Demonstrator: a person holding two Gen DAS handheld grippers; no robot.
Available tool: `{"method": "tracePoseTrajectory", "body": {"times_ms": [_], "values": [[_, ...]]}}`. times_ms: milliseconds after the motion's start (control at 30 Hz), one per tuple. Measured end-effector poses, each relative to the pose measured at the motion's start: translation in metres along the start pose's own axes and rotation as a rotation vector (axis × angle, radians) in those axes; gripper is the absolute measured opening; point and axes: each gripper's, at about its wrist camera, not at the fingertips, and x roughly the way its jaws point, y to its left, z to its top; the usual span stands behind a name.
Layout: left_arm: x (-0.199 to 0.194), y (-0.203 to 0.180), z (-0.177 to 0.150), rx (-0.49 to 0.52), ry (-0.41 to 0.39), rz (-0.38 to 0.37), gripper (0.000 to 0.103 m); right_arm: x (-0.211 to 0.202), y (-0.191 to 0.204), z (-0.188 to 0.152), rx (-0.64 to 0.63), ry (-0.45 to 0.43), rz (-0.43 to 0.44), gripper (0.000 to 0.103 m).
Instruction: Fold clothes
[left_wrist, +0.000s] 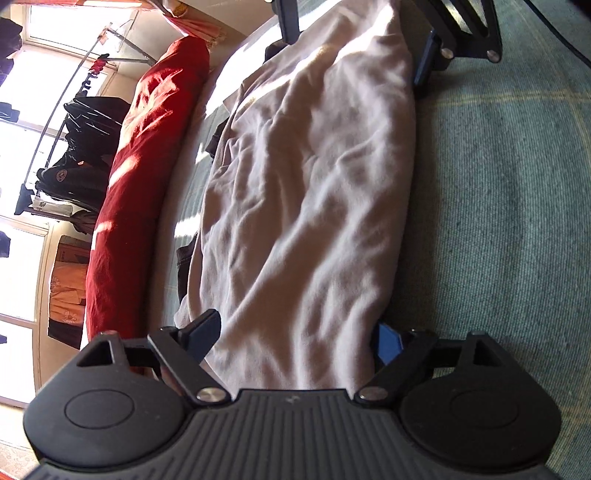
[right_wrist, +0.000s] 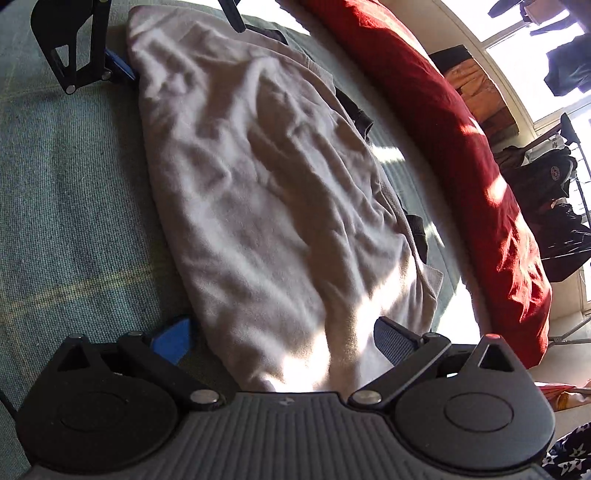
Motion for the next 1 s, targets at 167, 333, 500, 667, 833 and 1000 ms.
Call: {"method": "tracePoseTrajectory", "body": {"times_ms": [167,333,500,667,833,1000], "values": [[0.003,0.003,-0.008,0.001,-0.020,0.022,0.091,0.009,0.008,0.022,-0.040,-0.028,-0.003,0.103],[0.002,0.006,-0.042,0.023,0.045,0.052,0.091,0.008,-0.005,-0.006,-0.042,0.038,-0.035,0.103],[0.001,0.007,-0.054,0.018,0.067,0.080,0.091,0.013,-0.017,-0.046,-0.079,0.147,-0.106,0.103],[0.006,0.005,-0.031,0.022,-0.023,0.096,0.091,0.018,-0.014,-0.037,-0.106,0.111,-0.146,0.103],[0.012,0.003,-0.017,0.038,-0.058,0.113,0.091,0.021,-0.007,-0.011,-0.137,0.019,-0.165,0.103],[0.012,0.010,-0.045,0.023,0.018,0.118,0.091,0.017,-0.011,-0.036,-0.141,0.067,-0.175,0.103]]}}
